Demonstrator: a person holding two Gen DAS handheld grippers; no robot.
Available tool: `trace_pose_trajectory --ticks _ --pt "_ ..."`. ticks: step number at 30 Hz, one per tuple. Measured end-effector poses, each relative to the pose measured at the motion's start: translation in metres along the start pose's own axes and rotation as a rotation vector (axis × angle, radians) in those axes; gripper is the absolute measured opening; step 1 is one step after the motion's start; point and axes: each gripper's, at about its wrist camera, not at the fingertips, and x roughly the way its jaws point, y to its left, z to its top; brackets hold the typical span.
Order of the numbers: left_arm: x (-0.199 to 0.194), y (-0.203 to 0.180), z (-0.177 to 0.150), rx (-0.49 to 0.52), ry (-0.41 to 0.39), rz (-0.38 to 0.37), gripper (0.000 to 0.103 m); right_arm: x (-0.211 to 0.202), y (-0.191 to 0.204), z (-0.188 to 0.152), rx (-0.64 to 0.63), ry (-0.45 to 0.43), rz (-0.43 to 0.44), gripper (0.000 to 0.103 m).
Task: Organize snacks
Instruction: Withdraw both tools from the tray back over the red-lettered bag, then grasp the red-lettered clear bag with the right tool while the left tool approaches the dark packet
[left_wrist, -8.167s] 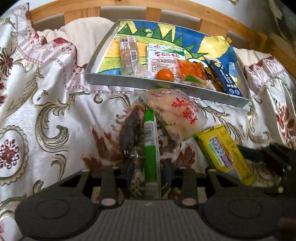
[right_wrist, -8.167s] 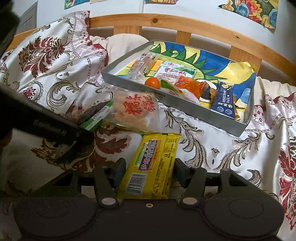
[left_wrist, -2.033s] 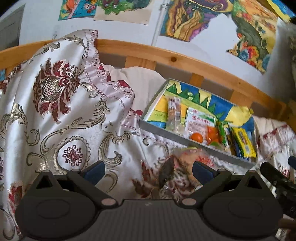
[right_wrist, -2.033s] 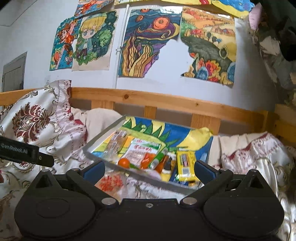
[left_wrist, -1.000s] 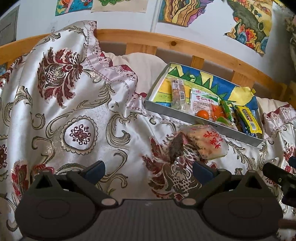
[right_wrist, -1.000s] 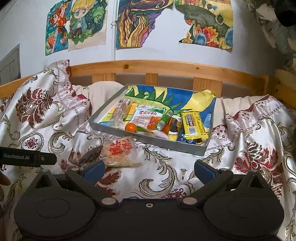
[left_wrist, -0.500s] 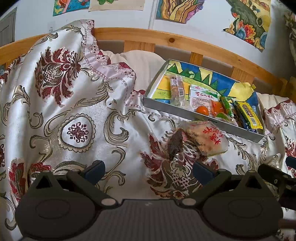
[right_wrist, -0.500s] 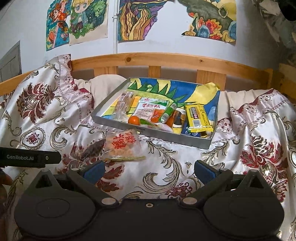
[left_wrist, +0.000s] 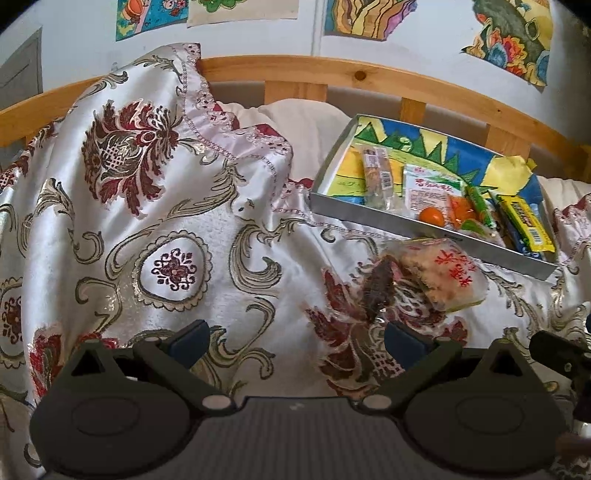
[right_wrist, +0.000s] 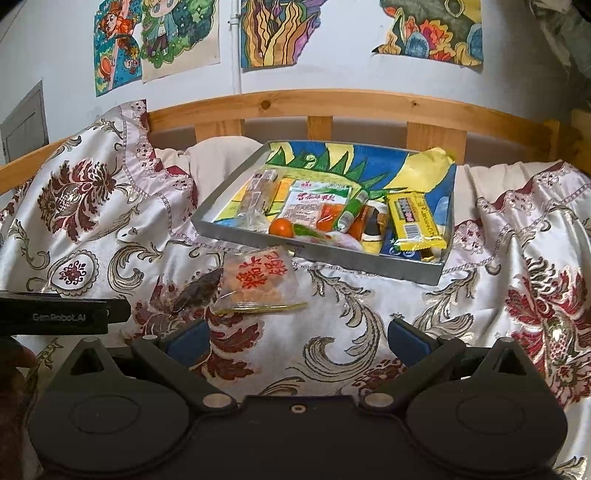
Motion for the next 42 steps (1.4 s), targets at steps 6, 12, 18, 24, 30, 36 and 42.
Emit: trace_pose_trajectory --ticks 6,12,18,24,30,36,42 --pt "0.006 -0.002 0.001 0.011 0.007 0.020 0.102 0.008 0.001 0.003 -0.001 0.008 0.014 0.102" --pt "0.015 -0.004 0.012 0.008 0.012 0.025 0.102 0.019 0.002 0.005 -0.007 0.019 0.020 0.102" --pt "0.026 -0.003 0.021 -0.004 0.034 0.044 0.102 0.030 0.004 0.013 -0.045 -0.005 0.022 0.102" --pt "0.028 -0.002 0.030 0.039 0.001 0.059 0.102 0.041 0.006 0.018 -0.053 -0.003 0.026 0.102" --pt "0.031 -0.002 0.041 0.059 -0.008 0.079 0.102 0.054 0.006 0.023 -0.079 -0.015 0.016 0.102" --pt "0.039 -0.006 0.049 0.106 -0.007 0.104 0.102 0.070 0.001 0.026 -0.100 -0.006 0.019 0.102" --pt "0.048 -0.010 0.052 0.159 0.008 0.153 0.102 0.087 0.000 0.032 -0.137 -0.014 0.051 0.102"
